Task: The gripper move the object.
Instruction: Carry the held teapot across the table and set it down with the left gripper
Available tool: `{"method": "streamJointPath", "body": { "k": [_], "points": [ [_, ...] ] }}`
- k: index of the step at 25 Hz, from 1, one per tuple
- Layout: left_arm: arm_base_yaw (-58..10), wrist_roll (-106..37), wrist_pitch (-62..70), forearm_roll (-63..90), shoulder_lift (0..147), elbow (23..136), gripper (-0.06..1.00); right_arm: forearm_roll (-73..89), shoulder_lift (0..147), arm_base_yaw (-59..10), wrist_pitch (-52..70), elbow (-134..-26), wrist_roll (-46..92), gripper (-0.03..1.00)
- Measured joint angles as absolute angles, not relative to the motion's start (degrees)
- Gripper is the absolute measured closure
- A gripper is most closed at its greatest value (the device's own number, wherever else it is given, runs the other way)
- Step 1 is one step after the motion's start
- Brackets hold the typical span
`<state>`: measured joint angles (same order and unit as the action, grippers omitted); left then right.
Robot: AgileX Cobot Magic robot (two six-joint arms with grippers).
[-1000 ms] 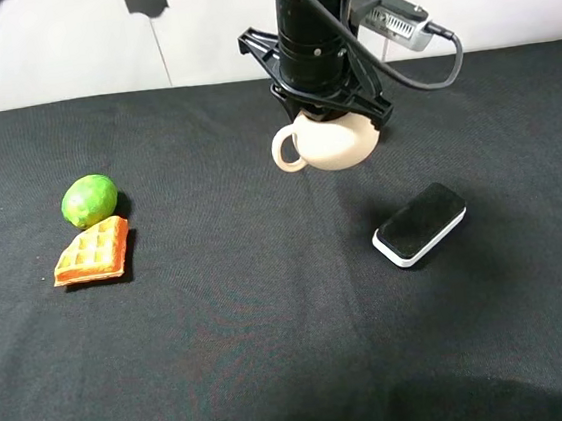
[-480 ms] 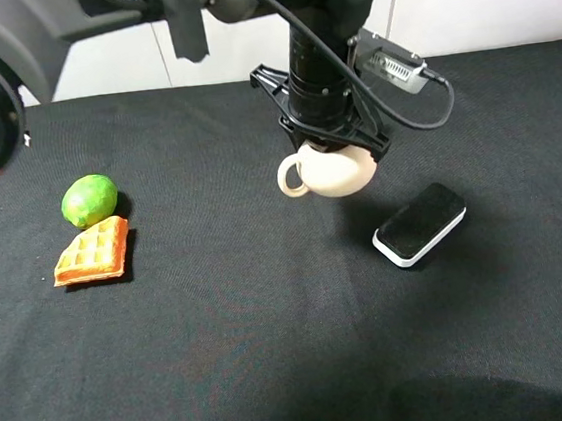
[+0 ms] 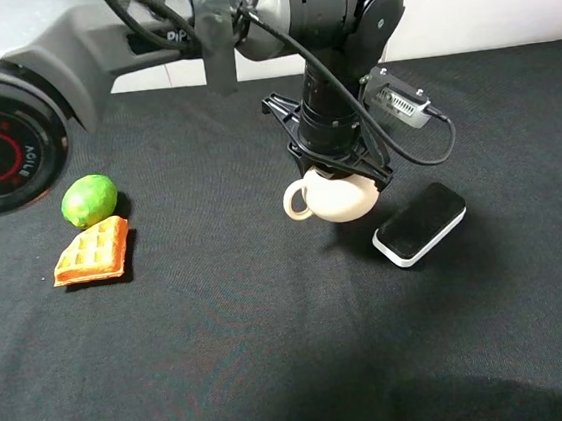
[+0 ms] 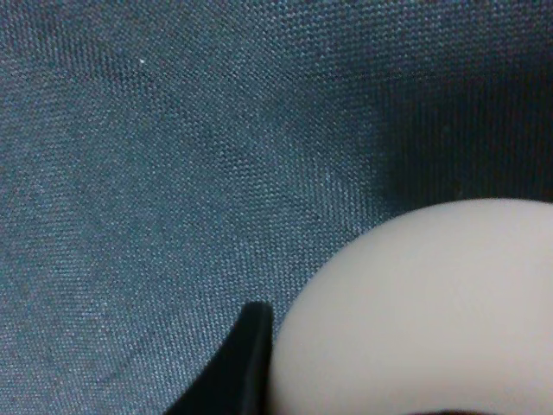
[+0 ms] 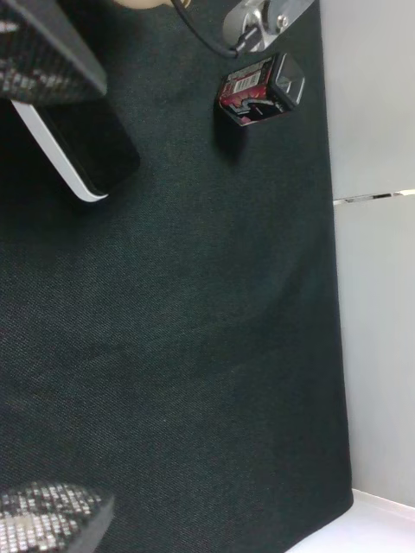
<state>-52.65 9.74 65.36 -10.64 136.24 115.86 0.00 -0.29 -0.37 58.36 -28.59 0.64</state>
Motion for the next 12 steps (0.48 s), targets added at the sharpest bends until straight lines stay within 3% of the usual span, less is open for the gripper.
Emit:
{"method": "streamJointPath", "body": {
  "k": [12],
  "points": [
    [-52.7,10.0,64.9,-11.3,137.5,115.9,0.79,0.0,-0.3,-0.4,58.4,-28.6,0.6,0.31]
  ]
}}
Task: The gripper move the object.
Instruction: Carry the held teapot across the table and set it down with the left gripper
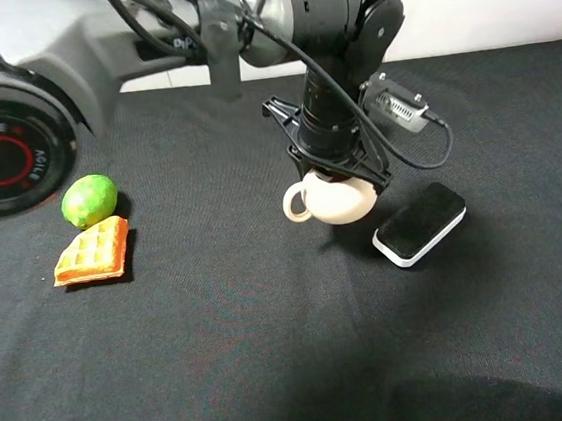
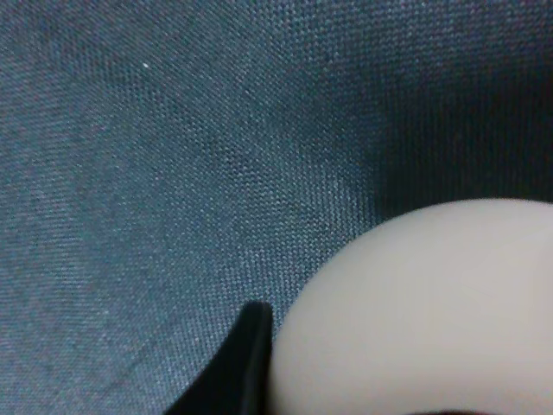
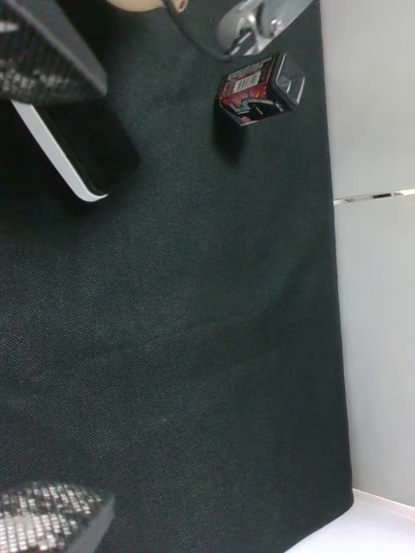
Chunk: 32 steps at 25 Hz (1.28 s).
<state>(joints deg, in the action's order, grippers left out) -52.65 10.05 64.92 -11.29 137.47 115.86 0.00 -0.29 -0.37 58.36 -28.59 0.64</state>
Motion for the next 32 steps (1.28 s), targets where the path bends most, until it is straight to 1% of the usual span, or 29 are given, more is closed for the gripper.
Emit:
{"method": "streamJointPath", "body": {
  "k": [32],
  "points": [
    [-52.7,10.0,63.0,-11.3,140.8,115.8,0.79,0.0,-0.3,-0.4,58.4,-28.6,0.6,0.31]
  ]
}}
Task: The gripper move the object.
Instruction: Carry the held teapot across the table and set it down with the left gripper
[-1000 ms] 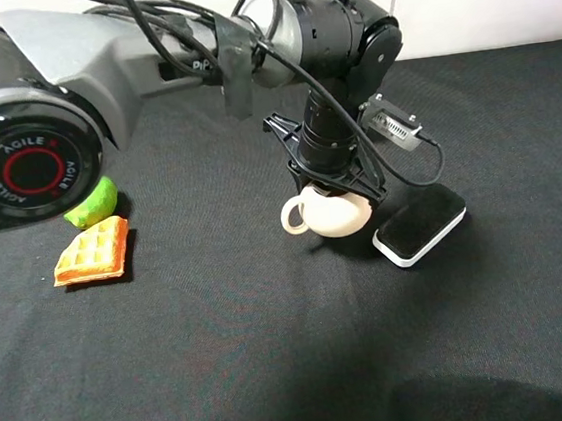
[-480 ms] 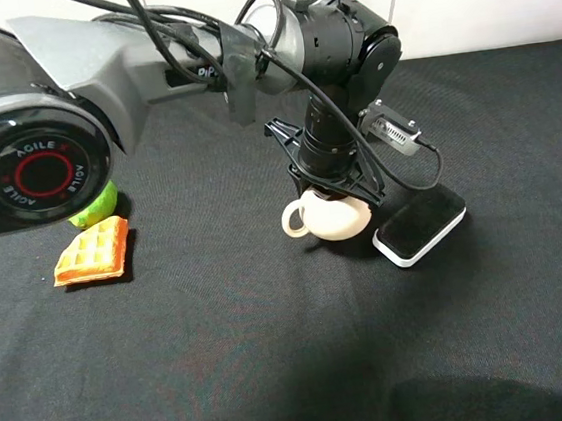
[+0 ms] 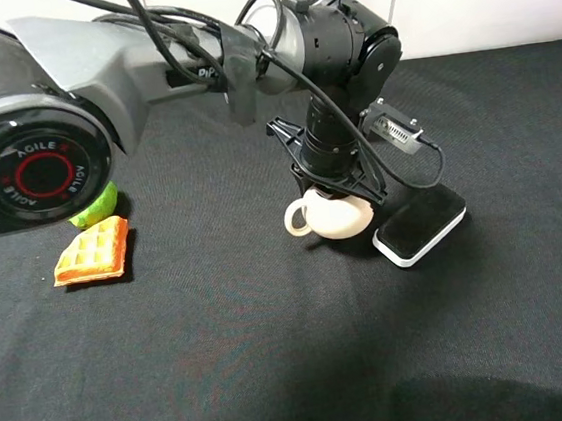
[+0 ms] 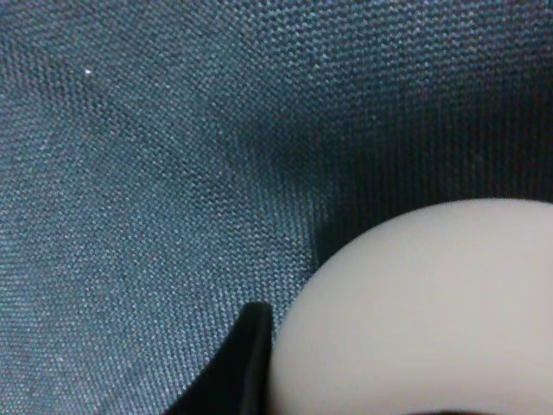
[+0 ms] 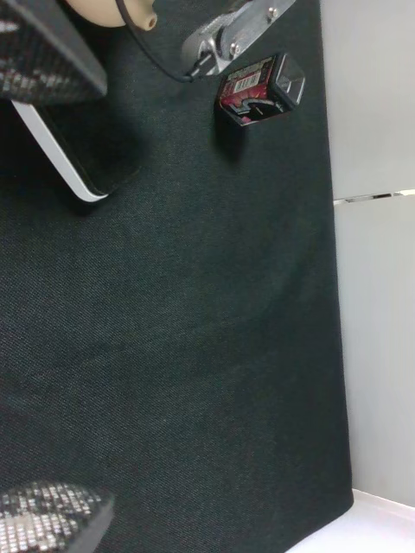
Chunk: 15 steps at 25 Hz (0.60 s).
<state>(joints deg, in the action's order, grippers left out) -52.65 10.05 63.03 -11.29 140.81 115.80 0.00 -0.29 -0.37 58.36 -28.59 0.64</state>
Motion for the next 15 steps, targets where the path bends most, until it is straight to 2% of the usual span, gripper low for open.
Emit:
{"method": "streamJointPath", "body": {
  "k": [15],
  "points": [
    [-52.7,10.0,62.6,-11.3,141.5,115.8,0.79,0.0,-0.3,-0.4,58.4,-28.6,0.6,0.31]
  ]
}}
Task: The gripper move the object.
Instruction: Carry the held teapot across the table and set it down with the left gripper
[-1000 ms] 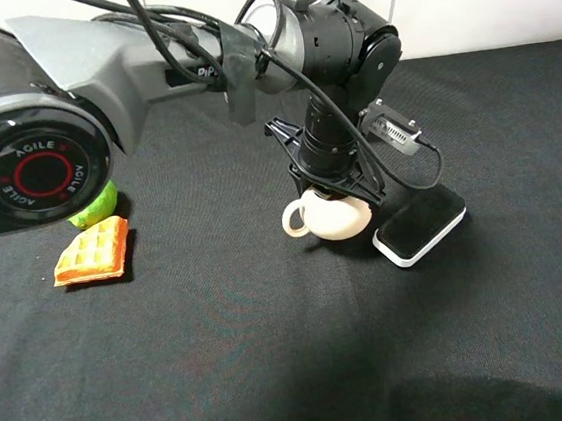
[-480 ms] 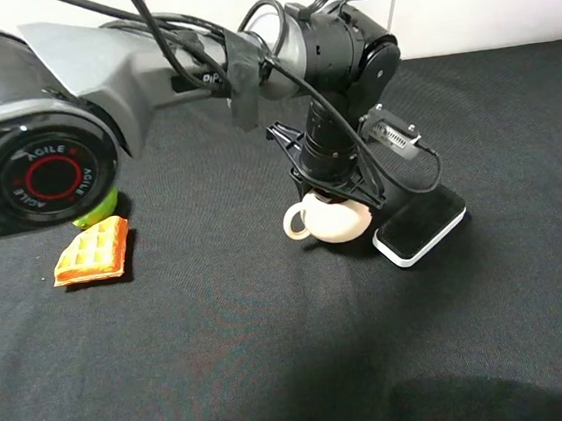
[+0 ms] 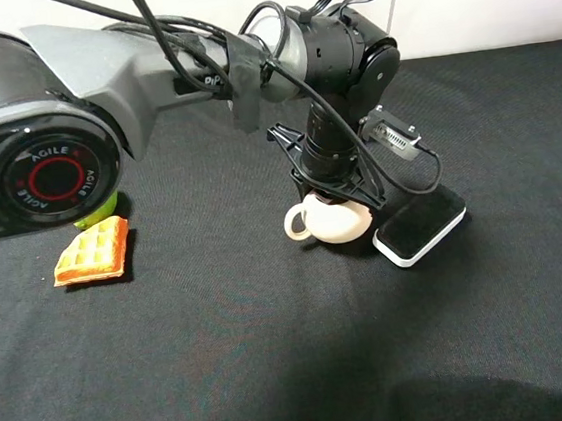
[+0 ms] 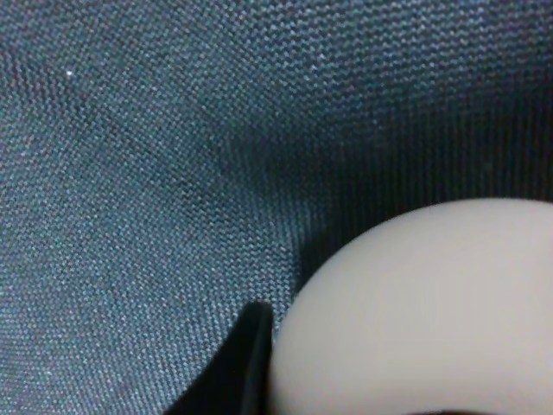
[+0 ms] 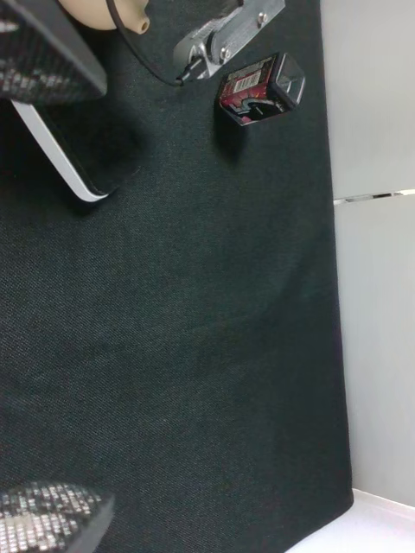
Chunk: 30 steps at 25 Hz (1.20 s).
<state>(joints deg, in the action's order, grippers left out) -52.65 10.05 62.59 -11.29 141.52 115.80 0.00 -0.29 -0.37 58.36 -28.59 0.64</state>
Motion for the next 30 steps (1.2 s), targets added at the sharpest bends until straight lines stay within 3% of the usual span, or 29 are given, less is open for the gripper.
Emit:
{"method": "streamJointPath", "body": {
  "k": [8,24,30],
  "points": [
    [-52.7,10.0,63.1,-11.3,141.5,115.8,0.76,0.0,-0.3,-0.4,58.4,-28.6,0.6,0.31],
    [-52.7,11.2,65.5,-11.3,141.5,115.8,0.33,0.0,-0.3,-0.4,58.4,-28.6,0.6,0.31],
    [-52.7,11.9,65.6,-11.3,141.5,115.8,0.28,0.0,-0.3,-0.4,58.4,-28.6,0.6,0.31]
  ]
}}
